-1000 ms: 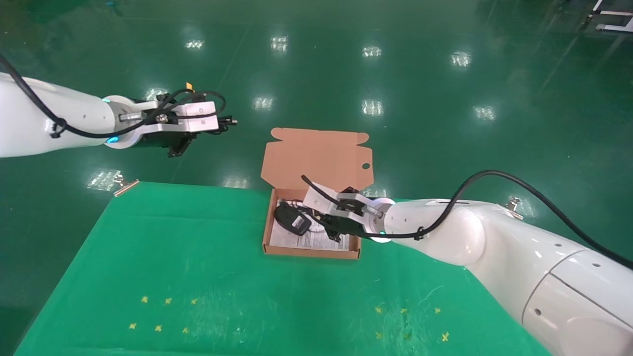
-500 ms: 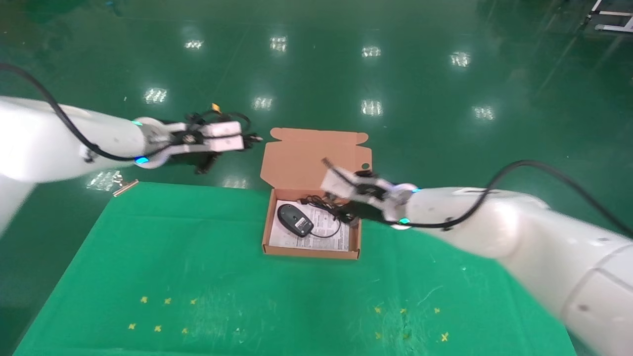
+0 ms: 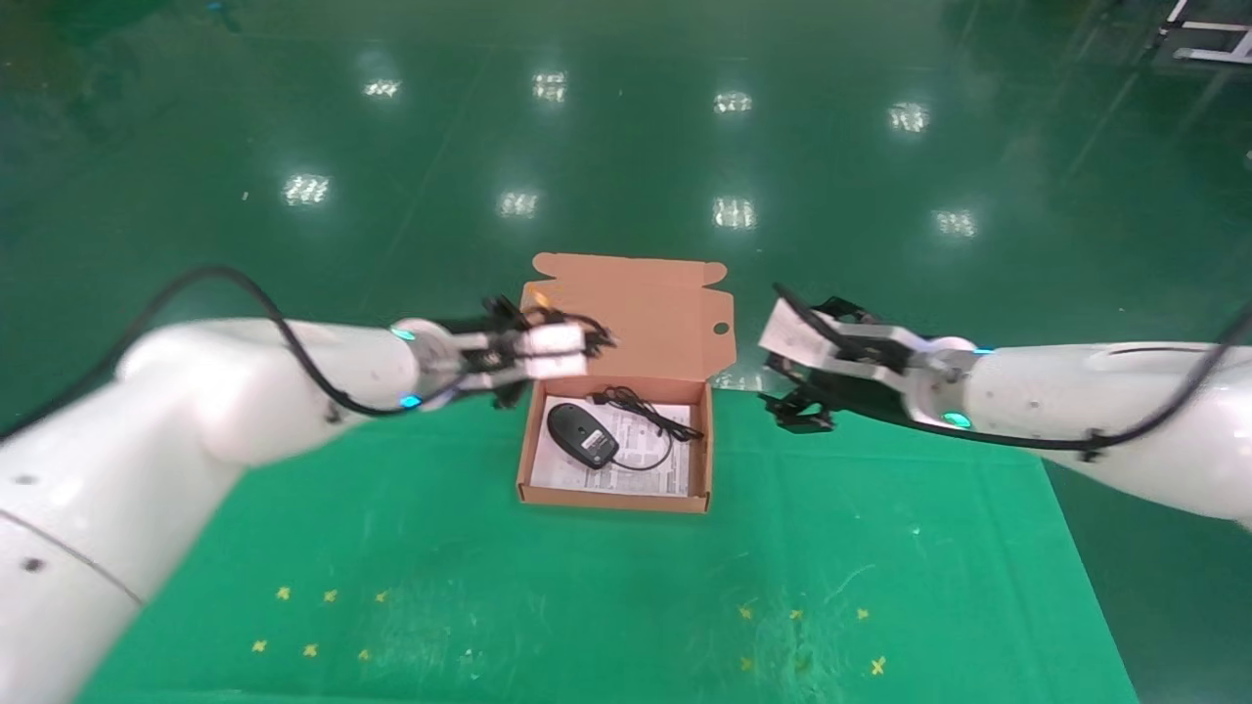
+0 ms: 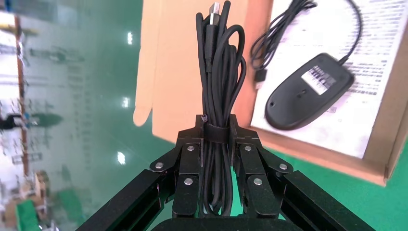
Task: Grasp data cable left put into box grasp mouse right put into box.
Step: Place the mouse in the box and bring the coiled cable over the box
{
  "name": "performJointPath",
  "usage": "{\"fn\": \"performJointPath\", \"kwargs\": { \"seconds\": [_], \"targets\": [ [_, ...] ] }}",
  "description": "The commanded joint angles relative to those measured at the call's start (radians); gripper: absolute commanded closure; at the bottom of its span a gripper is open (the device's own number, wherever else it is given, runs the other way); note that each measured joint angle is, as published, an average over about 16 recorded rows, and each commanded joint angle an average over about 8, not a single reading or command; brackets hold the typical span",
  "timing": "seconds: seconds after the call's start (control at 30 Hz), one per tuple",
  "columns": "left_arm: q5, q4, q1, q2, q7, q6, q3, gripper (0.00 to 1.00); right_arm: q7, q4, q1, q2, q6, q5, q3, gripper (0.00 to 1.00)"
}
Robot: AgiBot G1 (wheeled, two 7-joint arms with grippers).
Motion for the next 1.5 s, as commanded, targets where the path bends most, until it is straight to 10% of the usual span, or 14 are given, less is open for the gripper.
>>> {"fn": "performJointPath", "kwargs": {
  "seconds": [0.03, 0.6, 0.87, 1.5],
  "targets": [
    [-0.009, 0.020, 0.015, 0.017, 0.022, -0.029, 0.013, 1.00, 0.038, 0.050, 0.013, 0.040, -0.016, -0.031, -0.008, 0.00],
    [-0.223, 0.037, 0.015, 0.033, 0.082, -0.140, 0.254, 0.97, 0.367, 0.322, 0.041, 0.206, -0.138, -0.335, -0.005, 0.00],
    [-0.278, 0.042, -0.005, 0.033, 0.061, -0.160, 0.331, 0.02, 0.403, 0.336, 0.043, 0.205, -0.157, -0.396, -0.001, 0.00],
    [-0.289, -0.032, -0.002, -0.007, 0.020, -0.155, 0.361, 0.00, 0.379, 0.311, 0.047, 0.196, -0.149, -0.383, -0.004, 0.00]
  ]
}}
